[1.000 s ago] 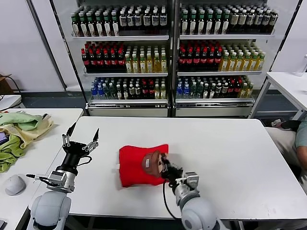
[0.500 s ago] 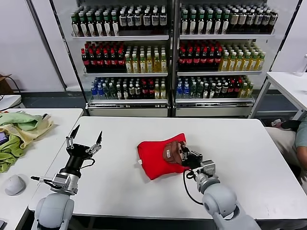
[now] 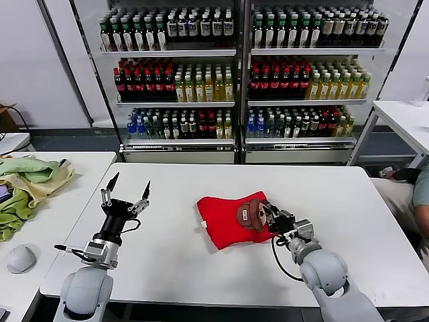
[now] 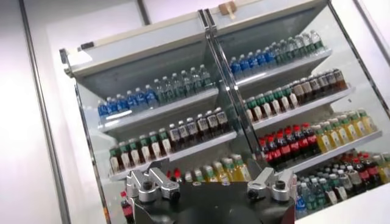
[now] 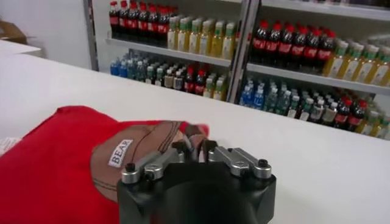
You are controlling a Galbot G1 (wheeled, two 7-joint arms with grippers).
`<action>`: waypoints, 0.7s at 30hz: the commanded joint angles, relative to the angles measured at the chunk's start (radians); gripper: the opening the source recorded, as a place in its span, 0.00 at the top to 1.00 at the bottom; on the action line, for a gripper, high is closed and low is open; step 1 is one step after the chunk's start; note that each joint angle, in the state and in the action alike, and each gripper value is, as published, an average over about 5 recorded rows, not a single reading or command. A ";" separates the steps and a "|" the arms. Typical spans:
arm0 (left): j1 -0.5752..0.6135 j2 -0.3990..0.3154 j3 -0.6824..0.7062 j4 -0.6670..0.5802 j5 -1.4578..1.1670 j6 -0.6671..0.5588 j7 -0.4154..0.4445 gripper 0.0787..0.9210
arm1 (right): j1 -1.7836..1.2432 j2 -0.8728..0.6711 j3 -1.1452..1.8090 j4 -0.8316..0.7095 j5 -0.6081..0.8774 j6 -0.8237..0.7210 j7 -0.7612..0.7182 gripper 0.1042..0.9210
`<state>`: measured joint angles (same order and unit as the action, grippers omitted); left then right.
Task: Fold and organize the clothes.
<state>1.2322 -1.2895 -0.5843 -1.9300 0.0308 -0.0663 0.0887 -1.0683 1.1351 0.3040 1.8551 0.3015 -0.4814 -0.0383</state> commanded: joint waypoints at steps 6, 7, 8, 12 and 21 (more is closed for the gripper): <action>-0.083 -0.034 0.025 0.074 0.292 -0.256 -0.017 0.12 | 0.032 -0.002 0.146 0.003 -0.079 0.126 -0.009 0.50; -0.092 -0.038 0.018 0.085 0.322 -0.274 -0.005 0.12 | 0.044 0.002 0.145 -0.014 -0.097 0.143 -0.004 0.47; -0.099 -0.042 0.012 0.095 0.341 -0.286 0.006 0.12 | 0.052 0.006 0.144 -0.028 -0.116 0.157 0.000 0.43; -0.129 -0.053 0.004 0.137 0.219 -0.282 0.067 0.12 | 0.066 0.017 0.130 -0.063 -0.197 0.210 0.020 0.29; -0.102 -0.070 0.035 0.109 0.056 -0.117 -0.004 0.12 | 0.062 0.027 0.151 -0.106 -0.255 0.260 0.046 0.12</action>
<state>1.1359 -1.3440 -0.5659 -1.8312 0.1799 -0.2514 0.1099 -1.0195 1.1580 0.4224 1.7992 0.1364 -0.2987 -0.0109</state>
